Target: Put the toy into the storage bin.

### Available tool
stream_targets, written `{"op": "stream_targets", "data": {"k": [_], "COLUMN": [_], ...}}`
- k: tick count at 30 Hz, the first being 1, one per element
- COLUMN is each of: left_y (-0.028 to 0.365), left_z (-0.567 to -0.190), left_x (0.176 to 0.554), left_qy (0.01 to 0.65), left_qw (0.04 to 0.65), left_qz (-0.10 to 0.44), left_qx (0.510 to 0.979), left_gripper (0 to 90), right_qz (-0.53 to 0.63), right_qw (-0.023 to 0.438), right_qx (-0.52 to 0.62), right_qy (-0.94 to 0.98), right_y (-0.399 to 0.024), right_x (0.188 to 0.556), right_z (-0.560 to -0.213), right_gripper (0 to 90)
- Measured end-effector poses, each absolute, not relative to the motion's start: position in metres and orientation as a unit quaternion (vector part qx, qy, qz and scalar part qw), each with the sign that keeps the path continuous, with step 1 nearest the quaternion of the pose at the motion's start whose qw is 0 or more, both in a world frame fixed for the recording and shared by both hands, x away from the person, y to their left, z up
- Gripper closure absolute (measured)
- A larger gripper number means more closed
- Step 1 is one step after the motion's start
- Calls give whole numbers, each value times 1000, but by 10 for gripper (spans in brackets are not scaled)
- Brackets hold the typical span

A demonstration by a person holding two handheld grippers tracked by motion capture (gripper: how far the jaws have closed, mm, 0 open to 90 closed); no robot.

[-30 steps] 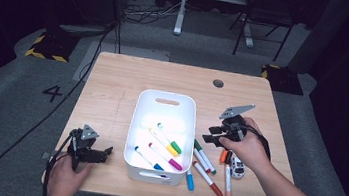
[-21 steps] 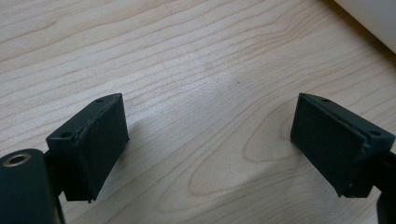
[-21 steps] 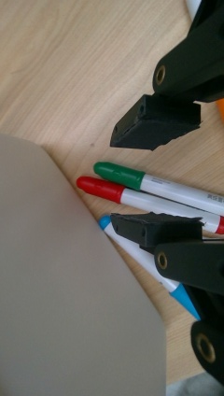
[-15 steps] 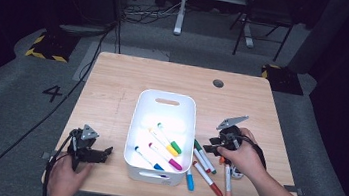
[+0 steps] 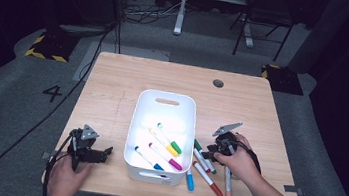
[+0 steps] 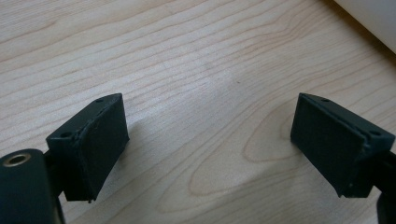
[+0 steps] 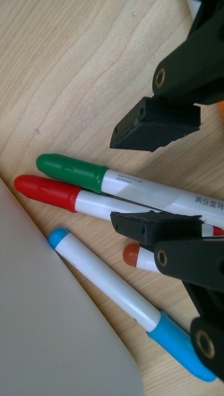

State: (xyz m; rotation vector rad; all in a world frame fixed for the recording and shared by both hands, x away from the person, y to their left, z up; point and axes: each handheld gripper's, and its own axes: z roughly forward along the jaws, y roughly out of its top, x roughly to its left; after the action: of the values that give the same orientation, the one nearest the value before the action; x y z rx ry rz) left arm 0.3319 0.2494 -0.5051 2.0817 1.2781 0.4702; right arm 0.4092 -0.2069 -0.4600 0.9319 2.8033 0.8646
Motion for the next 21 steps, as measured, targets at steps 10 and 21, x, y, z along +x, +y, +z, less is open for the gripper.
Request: {"op": "stream_targets", "data": {"k": [10,21], "left_y": [249,249], "left_z": [-505,-505], "left_x": [332,332], "left_qy": [487,487], "left_qw": [321,321], "left_qz": [179,179], "left_qx": [793,793], "left_gripper": [114,114], "right_qz": [255,242], "right_qw": [45,76], "right_qx": [309,358], "right_qy": [915,898], "right_y": [-206,-202], "right_x": [412,411], "right_z": [-471,-473], "right_gripper": [695,767]}}
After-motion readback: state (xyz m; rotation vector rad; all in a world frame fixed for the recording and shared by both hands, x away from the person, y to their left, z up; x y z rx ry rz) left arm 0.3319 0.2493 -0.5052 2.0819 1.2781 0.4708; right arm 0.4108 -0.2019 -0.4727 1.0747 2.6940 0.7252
